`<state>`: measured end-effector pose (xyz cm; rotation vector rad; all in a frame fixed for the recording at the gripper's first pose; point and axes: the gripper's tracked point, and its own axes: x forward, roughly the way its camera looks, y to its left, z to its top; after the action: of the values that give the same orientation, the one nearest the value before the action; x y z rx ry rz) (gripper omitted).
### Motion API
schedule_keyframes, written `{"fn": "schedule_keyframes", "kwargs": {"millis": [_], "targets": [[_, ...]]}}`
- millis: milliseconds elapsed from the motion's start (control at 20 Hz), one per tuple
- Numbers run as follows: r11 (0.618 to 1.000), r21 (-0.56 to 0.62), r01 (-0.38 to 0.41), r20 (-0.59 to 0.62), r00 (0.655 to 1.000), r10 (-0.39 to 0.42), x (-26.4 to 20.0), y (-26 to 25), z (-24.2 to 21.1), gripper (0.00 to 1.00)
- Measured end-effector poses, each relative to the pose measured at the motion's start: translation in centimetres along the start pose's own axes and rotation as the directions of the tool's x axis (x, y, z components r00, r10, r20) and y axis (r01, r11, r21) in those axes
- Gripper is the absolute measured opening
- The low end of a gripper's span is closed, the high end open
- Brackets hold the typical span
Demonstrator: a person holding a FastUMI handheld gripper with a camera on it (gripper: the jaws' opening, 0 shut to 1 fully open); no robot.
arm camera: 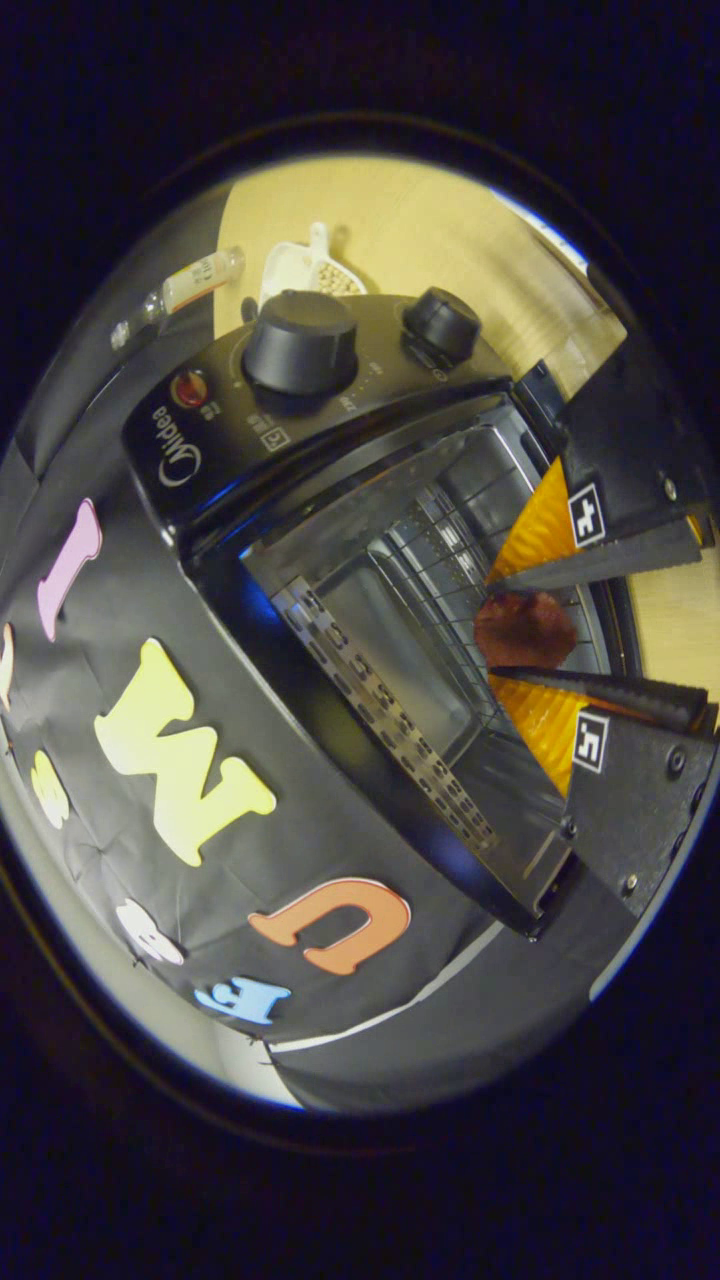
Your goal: Open the toaster oven, put the food inside, and close the toaster oven door.
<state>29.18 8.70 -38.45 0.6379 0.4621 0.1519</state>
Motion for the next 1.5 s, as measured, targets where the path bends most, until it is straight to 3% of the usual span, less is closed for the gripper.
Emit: {"fn": "schedule_keyframes", "kwargs": {"millis": [250, 400, 550, 800, 950, 1050, 1200, 1350, 1500], "targets": [[0.990, -0.134, -0.035, 0.037, 0.998, 0.040, -2.6, 0.5, 0.1, 1.00], [0.974, -0.222, -0.042, 0.104, 0.992, 0.067, -5.7, 1.0, 0.6, 1.00], [0.948, -0.320, 0.003, 0.184, 0.981, 0.059, -9.8, 0.4, -0.4, 1.00], [0.933, -0.359, -0.004, 0.182, 0.980, 0.075, -16.4, 1.1, -4.1, 1.00], [0.905, -0.421, 0.057, 0.201, 0.979, 0.031, -19.6, 1.0, -5.5, 1.00], [0.866, -0.492, 0.088, 0.159, 0.987, -0.010, -20.0, 1.0, -7.5, 1.00], [0.825, -0.556, 0.099, 0.005, 0.993, -0.116, -19.6, -0.1, -11.9, 1.00], [0.828, -0.541, 0.146, -0.088, 0.970, -0.228, -19.4, -2.2, -14.2, 1.00], [0.831, -0.537, 0.147, -0.124, 0.960, -0.250, -18.9, -2.6, -14.6, 1.00]]}}
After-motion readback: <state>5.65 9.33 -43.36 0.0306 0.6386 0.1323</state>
